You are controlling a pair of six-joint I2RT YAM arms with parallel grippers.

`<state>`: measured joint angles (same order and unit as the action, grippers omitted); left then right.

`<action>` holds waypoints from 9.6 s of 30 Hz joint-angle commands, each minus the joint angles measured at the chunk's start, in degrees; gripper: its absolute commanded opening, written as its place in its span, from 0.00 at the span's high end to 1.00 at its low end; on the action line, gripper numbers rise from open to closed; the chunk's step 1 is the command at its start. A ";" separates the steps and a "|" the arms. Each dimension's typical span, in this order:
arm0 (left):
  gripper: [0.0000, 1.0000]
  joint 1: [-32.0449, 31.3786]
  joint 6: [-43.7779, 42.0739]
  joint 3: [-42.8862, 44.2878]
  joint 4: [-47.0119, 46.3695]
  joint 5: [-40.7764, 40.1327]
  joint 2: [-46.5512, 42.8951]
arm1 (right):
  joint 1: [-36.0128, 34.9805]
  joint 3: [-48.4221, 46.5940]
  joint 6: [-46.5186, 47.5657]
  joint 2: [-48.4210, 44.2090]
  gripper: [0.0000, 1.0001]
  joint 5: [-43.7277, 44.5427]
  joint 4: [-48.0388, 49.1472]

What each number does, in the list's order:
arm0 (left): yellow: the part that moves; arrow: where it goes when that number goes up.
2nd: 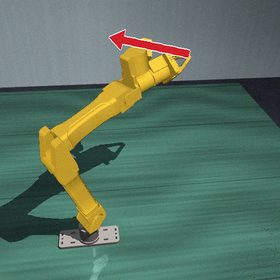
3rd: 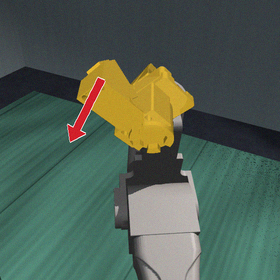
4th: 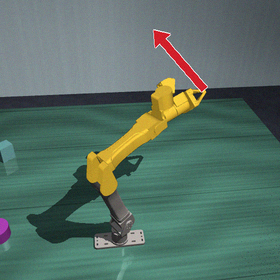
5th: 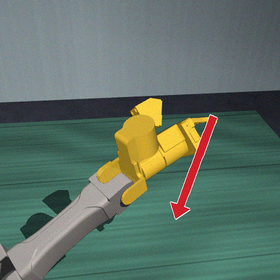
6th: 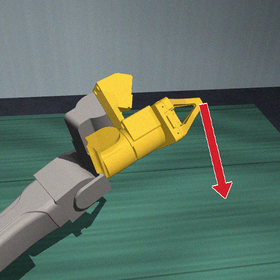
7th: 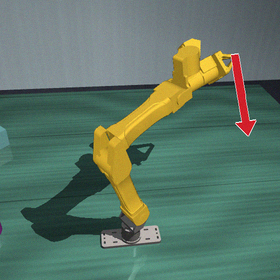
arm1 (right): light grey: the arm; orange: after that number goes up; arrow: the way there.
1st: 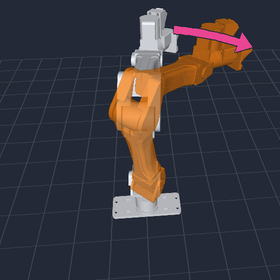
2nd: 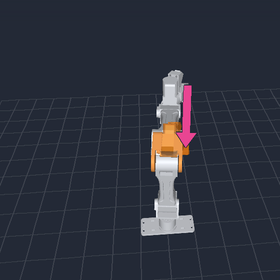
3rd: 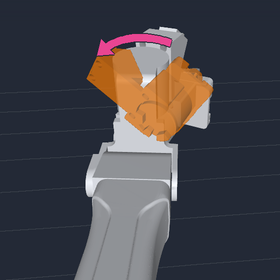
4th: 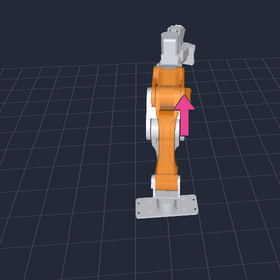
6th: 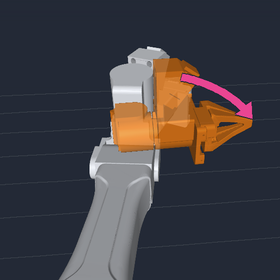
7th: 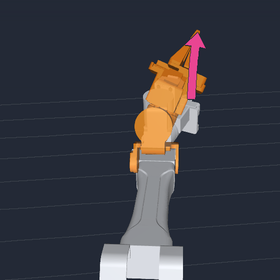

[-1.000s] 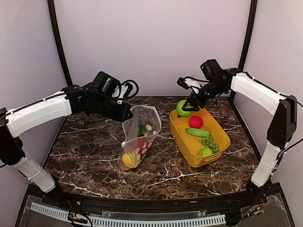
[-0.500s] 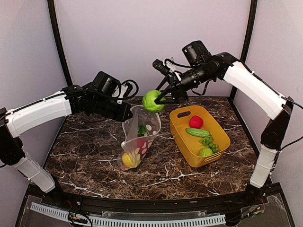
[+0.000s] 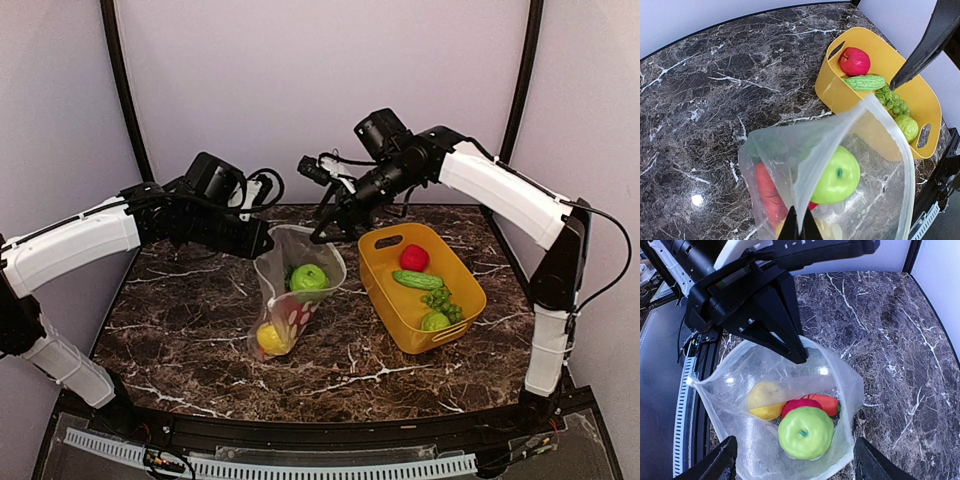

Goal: Place the food in the zip-top bag and seal the zipper
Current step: Place the fake fruit in the zipper food storage bag, then pick up the fake fruit from the bin, then place the fake fruit in the zipper food storage bag, then pass from the left arm to the right, then pass from the right arm to the left

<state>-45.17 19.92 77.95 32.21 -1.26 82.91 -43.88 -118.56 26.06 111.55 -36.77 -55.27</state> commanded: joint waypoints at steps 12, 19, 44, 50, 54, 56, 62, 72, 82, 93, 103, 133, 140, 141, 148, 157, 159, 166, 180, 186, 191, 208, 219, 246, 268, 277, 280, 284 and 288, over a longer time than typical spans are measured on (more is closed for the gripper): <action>0.99 -0.01 -1.05 3.16 3.87 0.15 -1.65 | 7.24 15.54 2.52 -15.06 0.23 5.39 6.58; 0.99 0.06 -4.97 -0.98 0.79 -9.23 -6.69 | 15.02 26.16 4.07 -22.80 0.23 7.80 9.70; 0.99 0.08 -2.52 2.56 5.44 -2.24 -1.74 | 19.24 46.10 21.08 -27.77 0.43 19.87 -5.20; 0.99 0.08 -2.20 2.65 5.65 -1.96 -1.32 | 19.58 48.14 23.89 -25.09 0.42 22.47 -6.65; 0.99 0.06 -2.01 2.33 5.47 -1.78 -1.46 | 19.63 48.95 25.56 -23.41 0.38 20.90 -6.92; 0.99 0.08 -1.87 2.19 5.33 -1.63 -1.63 | 19.62 49.70 26.65 -23.04 0.34 19.27 -6.75; 0.99 0.07 -1.62 1.30 4.07 -0.57 -2.29 | 19.58 51.07 29.18 -19.66 0.30 18.94 -6.87; 0.99 0.08 -1.73 0.31 3.33 -0.16 -1.73 | 19.54 52.44 31.90 -15.39 0.27 20.79 -6.59; 0.99 0.08 -1.72 -0.13 2.63 0.24 -1.14 | 19.53 52.07 31.33 -12.96 0.35 21.81 -5.87; 0.99 0.08 -1.36 -1.36 1.13 0.11 -1.62 | 19.63 43.92 29.41 -14.55 0.62 19.22 -8.73; 0.99 0.08 -0.82 0.26 -1.15 0.66 -0.81 | 19.80 33.04 26.39 -18.90 0.66 11.43 -13.18; 0.99 -1.94 17.73 5.16 -17.71 17.24 6.85 | 6.10 24.76 8.39 -20.77 0.61 0.01 5.90; 0.99 -1.94 18.60 2.46 -18.48 17.67 5.92 | -0.85 27.55 9.00 -18.68 0.61 9.41 7.83; 0.99 -1.94 18.58 2.36 -18.49 17.75 5.87 | -1.57 27.85 8.85 -18.32 0.62 12.27 8.54; 0.99 -1.94 18.79 1.18 -19.05 17.93 5.77 | -2.88 24.70 4.03 -14.05 0.63 29.62 12.47; 0.99 -1.94 17.59 -0.23 -17.70 16.30 3.91 | -2.95 25.48 6.78 -16.68 0.62 26.19 9.14; 0.99 -1.94 17.08 -0.33 -16.95 15.51 3.76 | -2.96 26.14 8.79 -19.52 0.61 21.31 7.13; 0.99 -1.94 16.11 0.10 -15.75 14.35 3.66 | -2.97 24.85 8.94 -21.03 0.60 28.48 2.05; 0.99 -1.93 16.79 0.32 -16.07 14.31 3.75 | -9.10 20.71 9.64 -14.45 0.60 35.11 -0.37; 0.99 -1.94 18.64 -0.83 -18.91 14.97 2.84 | -10.83 18.94 9.79 -11.89 0.59 35.53 2.19; 0.99 -1.94 19.60 -0.83 -19.91 15.82 2.33 | -10.26 22.53 8.54 -12.63 0.55 32.21 16.18; 0.99 -1.94 14.95 -1.21 -14.86 13.95 -0.21 | -5.43 24.73 18.68 -20.44 0.25 10.14 -1.33; 0.99 -1.94 11.80 -0.36 -12.07 13.64 0.89 | -8.26 36.41 23.02 -22.40 0.33 13.66 0.71; 0.57 -3.09 9.11 13.99 8.13 13.43 8.92 | -11.60 26.51 17.27 -16.57 1.00 14.59 5.71; 0.92 -5.72 10.70 25.89 27.94 -2.92 15.69 | -13.25 23.45 15.21 -13.93 0.99 16.30 5.90; 0.99 -5.72 7.19 25.30 21.60 -1.64 13.84 | -13.10 23.74 13.78 -15.74 0.71 16.29 5.02; 0.99 -5.72 6.38 25.16 20.93 -1.53 13.62 | -11.50 23.41 13.75 -18.71 0.60 14.55 3.63; 0.99 -5.66 5.63 23.96 19.07 -1.61 13.24 | -3.99 23.03 13.30 -21.95 0.57 7.51 2.37; 0.99 -5.63 5.30 22.36 16.72 -0.82 13.00 | 6.80 24.40 12.12 -24.09 0.56 -0.05 3.03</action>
<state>-50.70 26.55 101.86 51.96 -2.57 98.83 -45.34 -94.28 39.77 90.37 -28.75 -51.96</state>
